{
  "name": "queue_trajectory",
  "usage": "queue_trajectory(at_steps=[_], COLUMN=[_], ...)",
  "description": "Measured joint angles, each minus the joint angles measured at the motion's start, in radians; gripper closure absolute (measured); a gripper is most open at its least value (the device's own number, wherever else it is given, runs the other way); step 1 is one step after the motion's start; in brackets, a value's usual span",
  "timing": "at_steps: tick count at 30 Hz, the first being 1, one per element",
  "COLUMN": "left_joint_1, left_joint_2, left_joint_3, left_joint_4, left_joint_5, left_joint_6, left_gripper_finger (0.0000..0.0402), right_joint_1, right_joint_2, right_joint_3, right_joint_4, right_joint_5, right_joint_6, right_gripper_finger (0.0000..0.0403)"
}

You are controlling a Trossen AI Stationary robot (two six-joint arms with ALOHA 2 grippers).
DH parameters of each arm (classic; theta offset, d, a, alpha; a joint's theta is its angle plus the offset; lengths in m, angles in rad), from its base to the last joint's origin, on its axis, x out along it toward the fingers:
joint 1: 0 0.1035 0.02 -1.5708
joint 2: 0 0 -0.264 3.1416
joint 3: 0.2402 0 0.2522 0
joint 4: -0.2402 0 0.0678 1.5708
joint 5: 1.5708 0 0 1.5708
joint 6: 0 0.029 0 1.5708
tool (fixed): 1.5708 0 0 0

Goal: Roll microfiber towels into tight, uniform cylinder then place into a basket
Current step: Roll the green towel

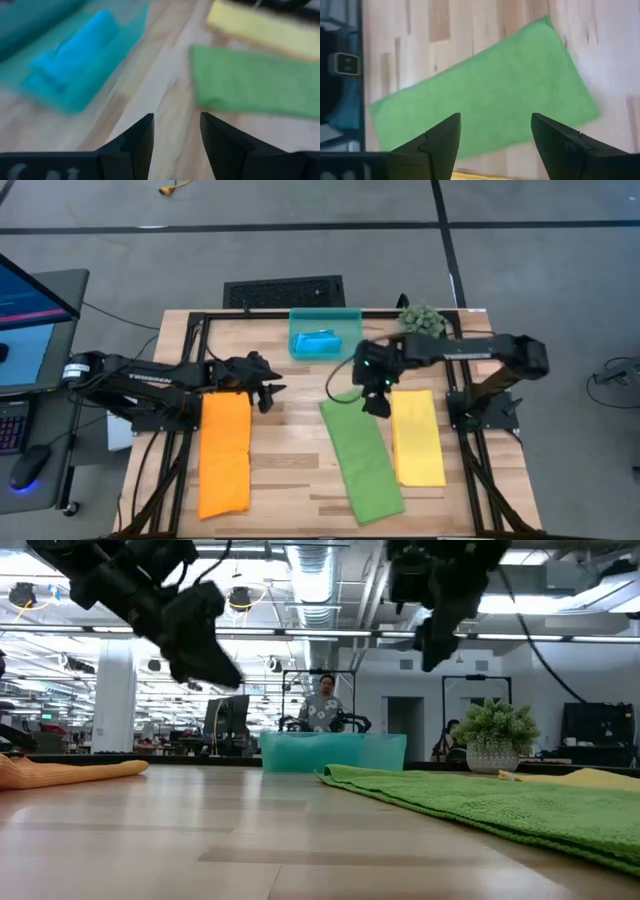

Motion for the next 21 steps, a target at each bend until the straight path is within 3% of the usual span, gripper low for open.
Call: queue_trajectory(at_steps=[6,13,21], left_joint_1=[-0.075,-0.134,-0.138], left_joint_2=[0.03,0.203,0.447], left_joint_3=[0.0,0.0,0.12], left_joint_4=[0.145,0.452,0.538], left_joint_5=[0.0,0.01,0.09], left_joint_6=[0.068,0.091,0.1], left_gripper_finger=[0.0251,0.0251,0.0251], right_joint_1=[0.118,0.253,0.396], right_joint_2=[-0.084,-0.078,-0.044], right_joint_3=[-0.106,-0.156,-0.191], right_joint_4=[0.186,0.234,0.326], right_joint_5=[0.12,0.355,0.373], right_joint_6=[0.162,0.307,0.357], right_gripper_finger=[0.0138,0.0138,0.0138])
